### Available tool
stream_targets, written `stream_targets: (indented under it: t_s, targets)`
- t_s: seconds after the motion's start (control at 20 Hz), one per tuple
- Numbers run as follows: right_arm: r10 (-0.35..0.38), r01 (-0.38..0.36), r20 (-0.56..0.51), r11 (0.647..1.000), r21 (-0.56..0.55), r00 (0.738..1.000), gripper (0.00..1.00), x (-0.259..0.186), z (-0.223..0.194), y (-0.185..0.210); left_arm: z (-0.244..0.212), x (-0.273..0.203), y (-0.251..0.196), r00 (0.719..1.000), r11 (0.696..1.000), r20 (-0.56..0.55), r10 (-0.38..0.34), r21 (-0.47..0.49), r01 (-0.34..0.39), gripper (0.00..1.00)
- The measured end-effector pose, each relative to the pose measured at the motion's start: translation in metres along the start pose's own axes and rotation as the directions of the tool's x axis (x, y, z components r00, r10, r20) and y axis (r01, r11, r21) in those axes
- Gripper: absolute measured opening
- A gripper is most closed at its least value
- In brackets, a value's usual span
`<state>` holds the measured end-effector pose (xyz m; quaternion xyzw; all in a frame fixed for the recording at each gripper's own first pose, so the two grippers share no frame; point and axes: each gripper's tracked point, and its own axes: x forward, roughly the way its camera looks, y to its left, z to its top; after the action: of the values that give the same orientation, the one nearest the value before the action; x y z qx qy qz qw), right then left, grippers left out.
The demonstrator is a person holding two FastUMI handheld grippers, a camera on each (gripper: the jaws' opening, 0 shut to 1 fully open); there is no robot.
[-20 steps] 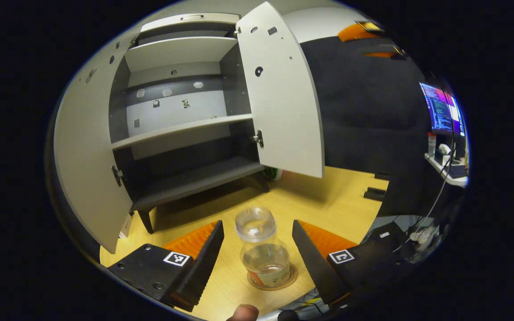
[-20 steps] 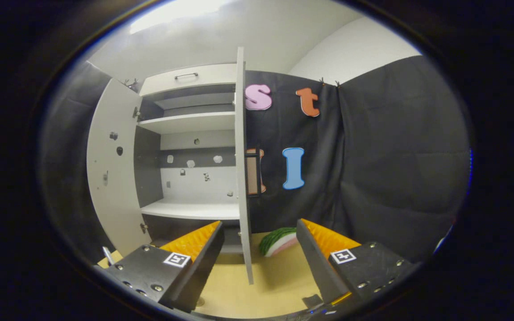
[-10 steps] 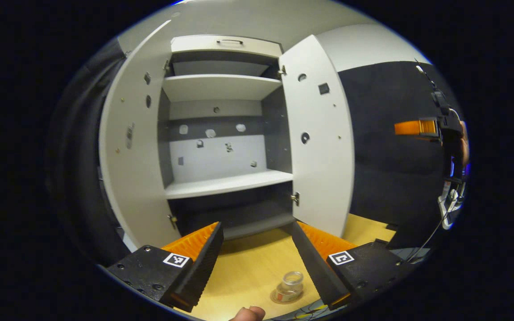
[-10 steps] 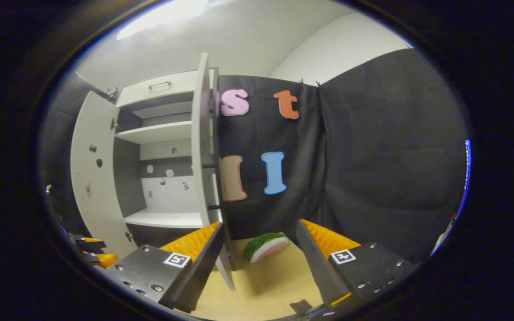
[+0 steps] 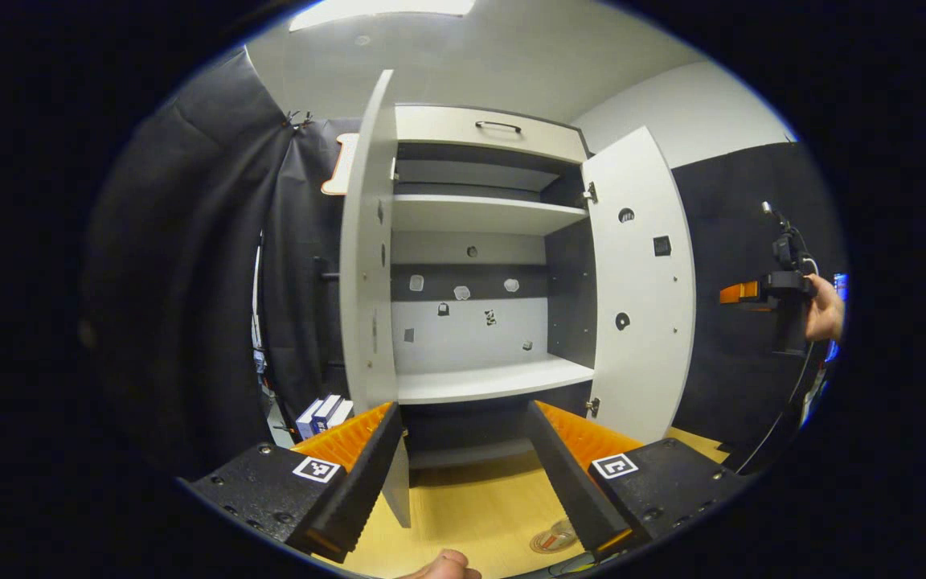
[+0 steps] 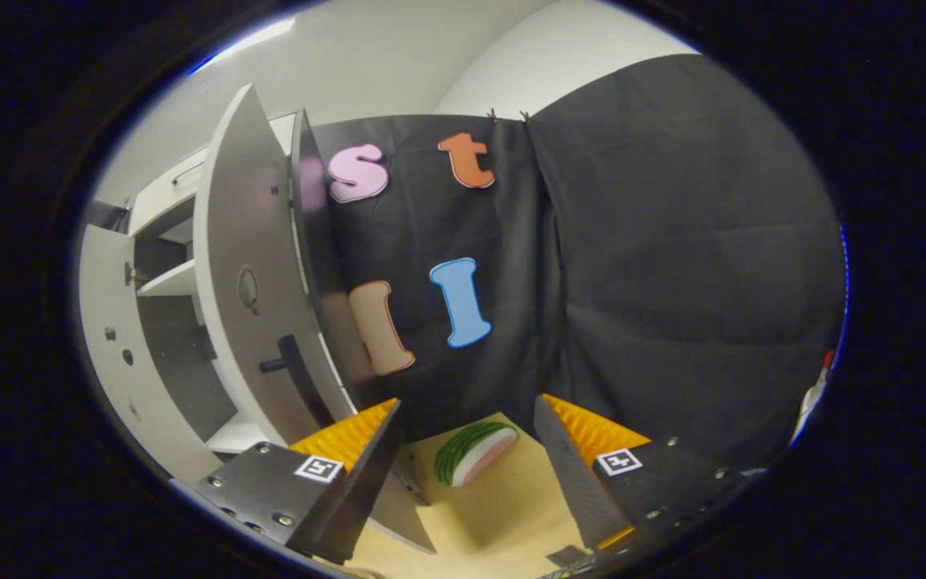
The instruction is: Grasp the bottle in the cabinet with the left hand and place it on the coaster, then close the right door with the right hand and the left door with the left hand.
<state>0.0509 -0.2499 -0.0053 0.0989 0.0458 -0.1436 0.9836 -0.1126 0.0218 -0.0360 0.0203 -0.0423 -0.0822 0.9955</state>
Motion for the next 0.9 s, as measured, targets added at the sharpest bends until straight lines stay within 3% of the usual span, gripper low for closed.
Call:
stream_targets:
  t_s: [0.15,0.35,0.5,0.55,0.6,0.7,0.75,0.8,0.9]
  targets:
    - [0.049,-0.051,-0.036,0.996,-0.072,0.998,0.99,0.021,-0.007,0.023,0.003,-0.018,0.021,1.0,0.998,-0.021,0.017,-0.063,-0.018,0.98]
    - [0.072,-0.075,-0.053,0.996,-0.042,0.996,0.99,0.037,-0.007,0.047,-0.035,-0.041,0.002,0.974,0.987,-0.211,-0.084,-0.155,0.052,0.96]
    - [0.08,-0.086,-0.073,0.992,-0.091,0.994,0.91,0.042,-0.01,0.055,-0.028,-0.035,0.027,0.981,0.997,-0.193,0.001,-0.081,-0.017,0.97]
    - [0.077,-0.085,-0.073,0.99,-0.115,0.994,0.97,0.042,-0.009,0.056,-0.022,-0.036,0.031,0.985,0.998,-0.169,0.023,-0.059,-0.034,0.97]
    - [0.072,-0.081,-0.066,0.986,-0.147,0.995,0.97,0.041,-0.006,0.057,-0.014,-0.034,0.034,0.989,0.998,-0.14,0.039,-0.042,-0.046,0.97]
    - [0.007,-0.014,-0.034,0.977,-0.212,0.999,0.97,0.045,-0.001,0.052,-0.004,-0.033,0.037,0.993,0.998,-0.104,0.055,0.003,-0.055,0.96]
    - [0.01,-0.013,-0.015,0.975,-0.22,1.0,0.96,0.042,0.003,0.053,0.002,-0.032,0.038,0.995,0.998,-0.086,0.057,0.029,-0.055,0.96]
    - [0.013,-0.018,-0.023,0.975,-0.223,1.0,0.87,0.044,0.0,0.054,0.007,-0.03,0.042,0.995,0.996,-0.071,0.07,0.056,-0.066,1.0]
    - [0.026,-0.029,-0.018,0.979,-0.202,0.999,0.91,0.045,-0.001,0.057,0.011,-0.027,0.044,0.995,0.994,-0.061,0.083,0.07,-0.079,0.97]
